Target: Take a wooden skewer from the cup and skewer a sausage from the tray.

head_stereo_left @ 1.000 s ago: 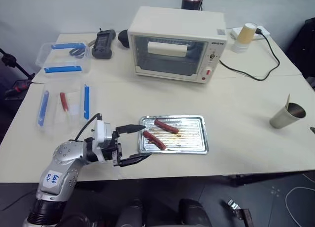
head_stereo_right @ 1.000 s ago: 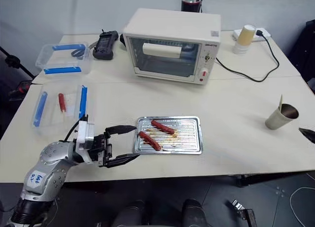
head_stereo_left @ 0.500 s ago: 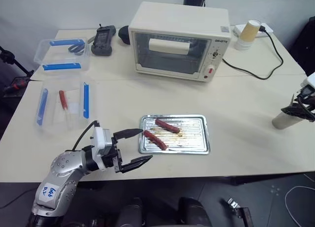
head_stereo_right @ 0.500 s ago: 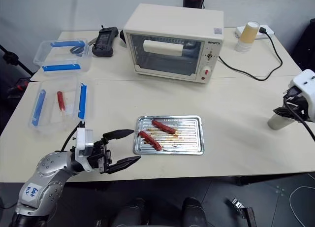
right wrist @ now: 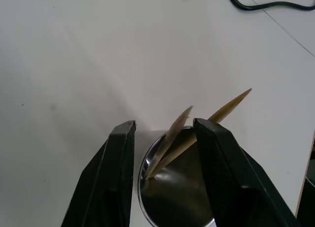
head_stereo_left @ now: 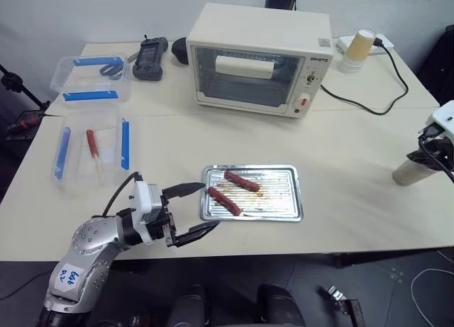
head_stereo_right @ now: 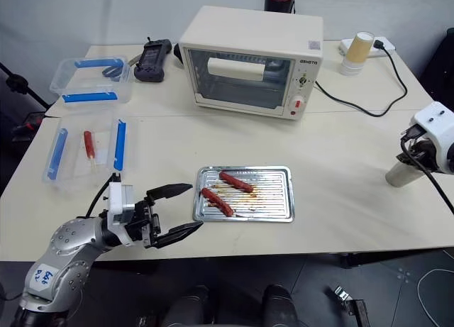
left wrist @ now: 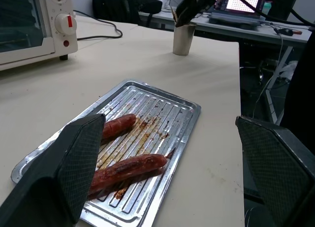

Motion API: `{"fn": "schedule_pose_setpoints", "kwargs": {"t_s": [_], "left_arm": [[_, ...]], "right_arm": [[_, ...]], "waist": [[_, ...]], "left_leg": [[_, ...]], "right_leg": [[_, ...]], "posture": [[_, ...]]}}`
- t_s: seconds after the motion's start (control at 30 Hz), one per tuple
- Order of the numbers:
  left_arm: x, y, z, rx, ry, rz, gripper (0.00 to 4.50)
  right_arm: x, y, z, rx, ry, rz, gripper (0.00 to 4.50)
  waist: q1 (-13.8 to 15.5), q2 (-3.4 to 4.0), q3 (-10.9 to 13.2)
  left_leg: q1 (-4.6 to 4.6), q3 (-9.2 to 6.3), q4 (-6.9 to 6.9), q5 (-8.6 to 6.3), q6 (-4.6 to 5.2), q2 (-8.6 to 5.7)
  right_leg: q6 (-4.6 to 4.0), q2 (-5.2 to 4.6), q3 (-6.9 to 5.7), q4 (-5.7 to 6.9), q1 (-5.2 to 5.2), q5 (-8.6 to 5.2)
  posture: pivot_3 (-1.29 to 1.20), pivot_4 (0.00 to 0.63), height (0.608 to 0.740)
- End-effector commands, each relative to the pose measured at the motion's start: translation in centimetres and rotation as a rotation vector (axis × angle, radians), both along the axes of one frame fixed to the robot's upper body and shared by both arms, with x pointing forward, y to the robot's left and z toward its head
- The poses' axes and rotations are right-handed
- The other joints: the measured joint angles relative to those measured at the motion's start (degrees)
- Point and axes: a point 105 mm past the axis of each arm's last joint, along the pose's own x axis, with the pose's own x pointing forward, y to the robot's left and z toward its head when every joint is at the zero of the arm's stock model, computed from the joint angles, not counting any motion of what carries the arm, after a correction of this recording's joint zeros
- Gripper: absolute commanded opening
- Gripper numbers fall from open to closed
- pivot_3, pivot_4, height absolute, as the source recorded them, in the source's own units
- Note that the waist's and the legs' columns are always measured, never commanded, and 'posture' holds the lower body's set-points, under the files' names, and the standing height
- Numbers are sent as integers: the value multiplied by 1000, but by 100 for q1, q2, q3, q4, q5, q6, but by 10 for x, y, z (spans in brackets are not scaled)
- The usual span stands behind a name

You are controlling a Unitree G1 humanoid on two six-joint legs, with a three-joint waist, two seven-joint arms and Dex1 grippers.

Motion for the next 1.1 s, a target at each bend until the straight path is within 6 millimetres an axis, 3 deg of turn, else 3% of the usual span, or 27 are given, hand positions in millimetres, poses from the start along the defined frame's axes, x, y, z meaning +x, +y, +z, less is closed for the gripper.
{"fn": "schedule_pose_setpoints", "kwargs": {"t_s": [0.03,0.13,0.37,0.67,0.8,0.87,1.1], "left_arm": [[-3,-2,8,4,-42,-8,4500],[-2,-2,8,3,-43,-9,4500],[0,0,8,8,-47,-6,4500],[4,3,8,3,-48,-6,4500],[6,2,7,2,-52,-7,4500],[8,0,7,1,-56,-12,4500],[6,2,7,6,-57,-7,4500]], "right_arm": [[1,0,14,-2,-56,2,1386],[1,1,13,2,-50,8,401],[2,2,23,10,-77,19,401],[-17,13,65,96,-73,78,401],[-18,9,63,82,-60,69,401],[-16,6,52,57,-44,63,401],[-11,16,44,75,-55,116,401]], "waist": [[3,0,0],[1,0,0],[0,0,0],[1,3,1],[-7,2,1],[-5,2,1],[-5,12,0]], "left_leg": [[0,0,1,0,0,0],[0,0,1,0,0,0],[0,1,2,0,0,-1],[-2,-1,2,-1,1,0],[-1,-1,3,-2,1,0],[-1,-2,4,-2,2,0],[-1,0,5,-2,2,0]], "right_leg": [[0,0,-1,0,0,0],[0,0,1,0,0,0],[0,0,0,1,0,0],[0,0,-1,0,0,0],[0,0,-1,0,0,0],[0,-1,3,0,0,0],[0,-1,2,4,-2,0]], "posture": [[0,150,740],[0,150,740],[0,150,740],[0,150,740],[0,150,740],[0,150,740],[0,150,740]]}}
